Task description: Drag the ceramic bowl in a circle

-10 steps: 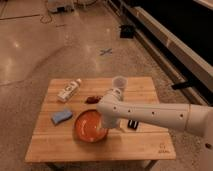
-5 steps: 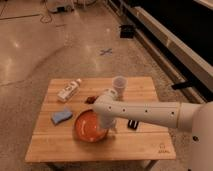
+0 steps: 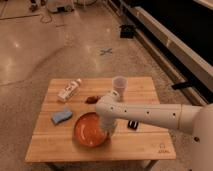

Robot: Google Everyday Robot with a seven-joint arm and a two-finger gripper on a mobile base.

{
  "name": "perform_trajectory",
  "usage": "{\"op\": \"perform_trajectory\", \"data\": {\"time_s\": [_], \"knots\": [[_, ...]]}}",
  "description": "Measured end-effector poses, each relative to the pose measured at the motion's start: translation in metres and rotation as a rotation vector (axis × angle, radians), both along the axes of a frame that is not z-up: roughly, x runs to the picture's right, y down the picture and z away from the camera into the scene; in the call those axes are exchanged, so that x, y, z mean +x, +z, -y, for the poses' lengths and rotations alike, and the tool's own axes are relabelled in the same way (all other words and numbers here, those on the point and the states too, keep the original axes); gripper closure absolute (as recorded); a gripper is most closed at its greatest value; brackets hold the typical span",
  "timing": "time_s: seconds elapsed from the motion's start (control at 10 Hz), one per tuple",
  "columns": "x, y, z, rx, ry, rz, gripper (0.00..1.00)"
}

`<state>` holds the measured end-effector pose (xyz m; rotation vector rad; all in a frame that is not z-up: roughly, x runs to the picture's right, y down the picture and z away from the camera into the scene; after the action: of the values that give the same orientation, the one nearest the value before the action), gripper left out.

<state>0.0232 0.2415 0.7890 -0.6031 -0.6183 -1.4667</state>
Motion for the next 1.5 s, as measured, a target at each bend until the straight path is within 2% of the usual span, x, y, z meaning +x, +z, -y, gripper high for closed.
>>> {"op": "perform_trajectory", "data": {"time_s": [0.1, 0.2, 0.4, 0.6, 0.7, 0.9, 1.2, 1.5], "knots": [[0.011, 0.003, 0.003, 0.003, 0.000, -0.004, 0.75], [0.013, 0.000, 0.003, -0.004, 0.009, -0.012, 0.72], [0.025, -0.009, 0.007, 0.015, 0.019, -0.010, 0.72], [0.015, -0.003, 0.005, 0.023, 0.013, 0.004, 0.72], [0.002, -0.006, 0.002, 0.023, 0.007, -0.001, 0.72], [0.001, -0.011, 0.000, 0.024, 0.019, -0.001, 0.72], [0.027, -0.014, 0.007, 0.031, 0.011, 0.000, 0.72], [0.012, -0.005, 0.006, 0.026, 0.029, -0.001, 0.72]]}}
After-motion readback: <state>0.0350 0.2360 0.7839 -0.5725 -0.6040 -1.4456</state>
